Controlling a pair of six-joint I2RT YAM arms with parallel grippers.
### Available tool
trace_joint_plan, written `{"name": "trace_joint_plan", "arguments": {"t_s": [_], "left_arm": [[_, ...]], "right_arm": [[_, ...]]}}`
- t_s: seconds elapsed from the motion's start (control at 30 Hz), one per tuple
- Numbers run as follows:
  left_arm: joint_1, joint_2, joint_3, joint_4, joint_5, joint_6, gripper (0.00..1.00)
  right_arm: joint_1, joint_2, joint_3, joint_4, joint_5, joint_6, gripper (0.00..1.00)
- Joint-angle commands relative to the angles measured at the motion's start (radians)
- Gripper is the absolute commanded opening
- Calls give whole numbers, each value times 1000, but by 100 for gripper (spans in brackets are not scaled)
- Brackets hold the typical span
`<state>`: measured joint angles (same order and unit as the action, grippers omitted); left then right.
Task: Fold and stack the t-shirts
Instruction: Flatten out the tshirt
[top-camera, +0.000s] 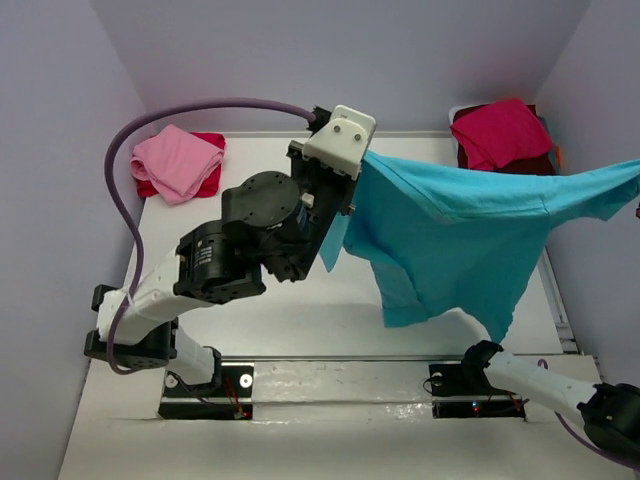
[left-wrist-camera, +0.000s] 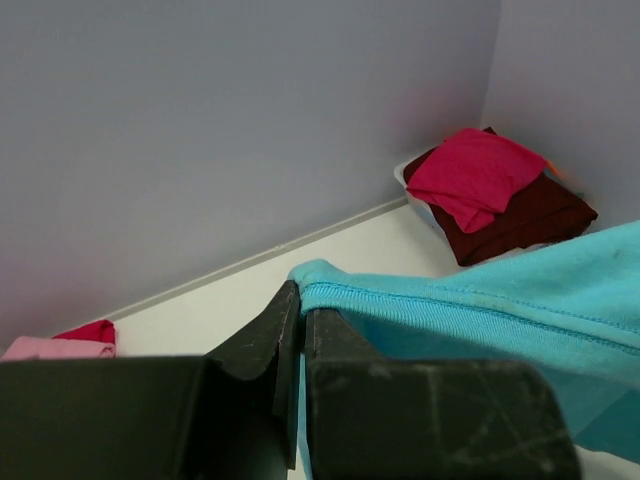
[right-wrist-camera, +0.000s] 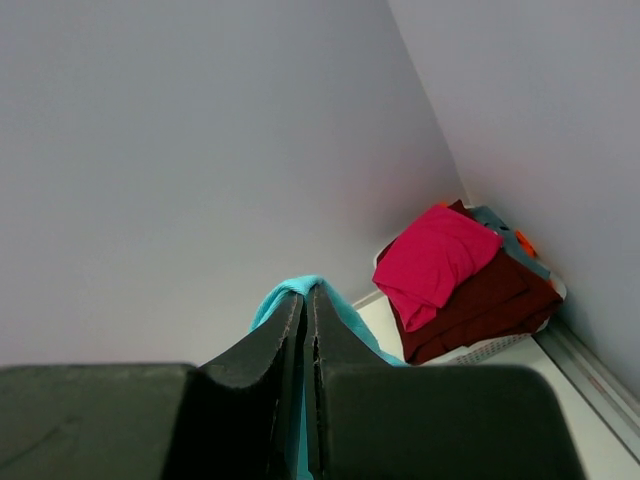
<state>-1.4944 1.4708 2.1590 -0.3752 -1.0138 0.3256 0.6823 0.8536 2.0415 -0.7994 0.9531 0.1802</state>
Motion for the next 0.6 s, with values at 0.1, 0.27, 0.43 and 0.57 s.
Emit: {"name": "trace_joint_plan", "arguments": {"t_s": [0.1,0.27,0.43,0.57], "left_arm": [[101,83,191,-111,155,-114,6],[179,112,179,-172,249,-198,6],[273,135,148,-221,382,-281,6],[329,166,166,-246,474,-307,6]], "right_arm": [[2,38,115,-29,29,-44,7],[2,41,121,-52,32,-41,7],[2,48,126,-92,30,-28,7],[2,55,137,-104,32,-34,7]]}}
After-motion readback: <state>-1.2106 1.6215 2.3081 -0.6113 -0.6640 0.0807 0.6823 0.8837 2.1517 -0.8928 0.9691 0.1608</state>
